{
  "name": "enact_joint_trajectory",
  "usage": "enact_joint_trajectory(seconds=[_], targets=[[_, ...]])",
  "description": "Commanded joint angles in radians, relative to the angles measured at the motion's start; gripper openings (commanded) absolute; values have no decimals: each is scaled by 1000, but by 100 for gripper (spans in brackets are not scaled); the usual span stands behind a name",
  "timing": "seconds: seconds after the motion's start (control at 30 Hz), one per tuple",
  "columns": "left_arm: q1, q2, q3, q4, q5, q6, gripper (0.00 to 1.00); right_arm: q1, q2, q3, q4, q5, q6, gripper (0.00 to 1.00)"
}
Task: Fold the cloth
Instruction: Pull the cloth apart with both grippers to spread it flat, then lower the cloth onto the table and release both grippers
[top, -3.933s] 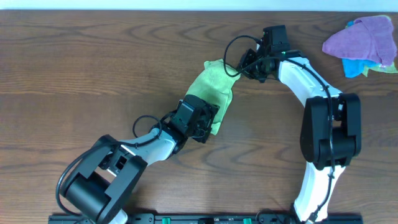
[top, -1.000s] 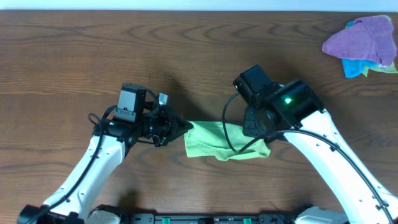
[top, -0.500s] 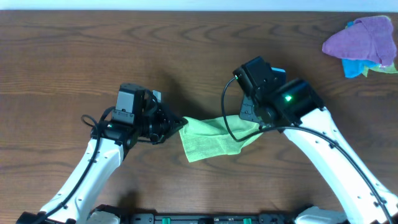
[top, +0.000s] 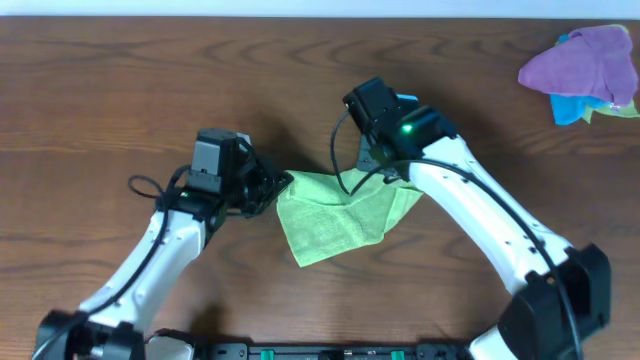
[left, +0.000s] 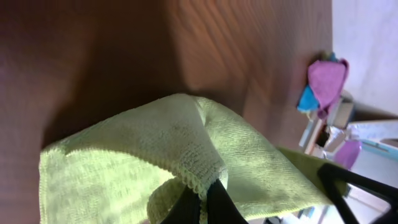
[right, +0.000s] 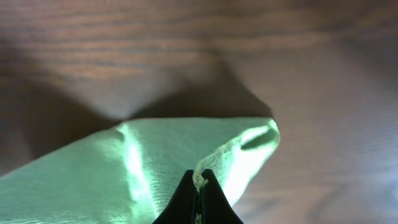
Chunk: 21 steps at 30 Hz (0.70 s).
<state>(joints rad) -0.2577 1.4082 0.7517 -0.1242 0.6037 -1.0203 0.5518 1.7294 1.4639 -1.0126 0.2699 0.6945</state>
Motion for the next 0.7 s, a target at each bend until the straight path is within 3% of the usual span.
enact_joint_trajectory(seconds=[0.0,0.37,0.67], targets=[[5,62,11,55,-39,7,6,-6,49,-5,62,22,-50,1],[57,142,13,162,-158,42,6,-17,219,-5,276,84,-126,1],[63,142,13,192,-257,79,6,-61,230,-5,476,146,-206,1]])
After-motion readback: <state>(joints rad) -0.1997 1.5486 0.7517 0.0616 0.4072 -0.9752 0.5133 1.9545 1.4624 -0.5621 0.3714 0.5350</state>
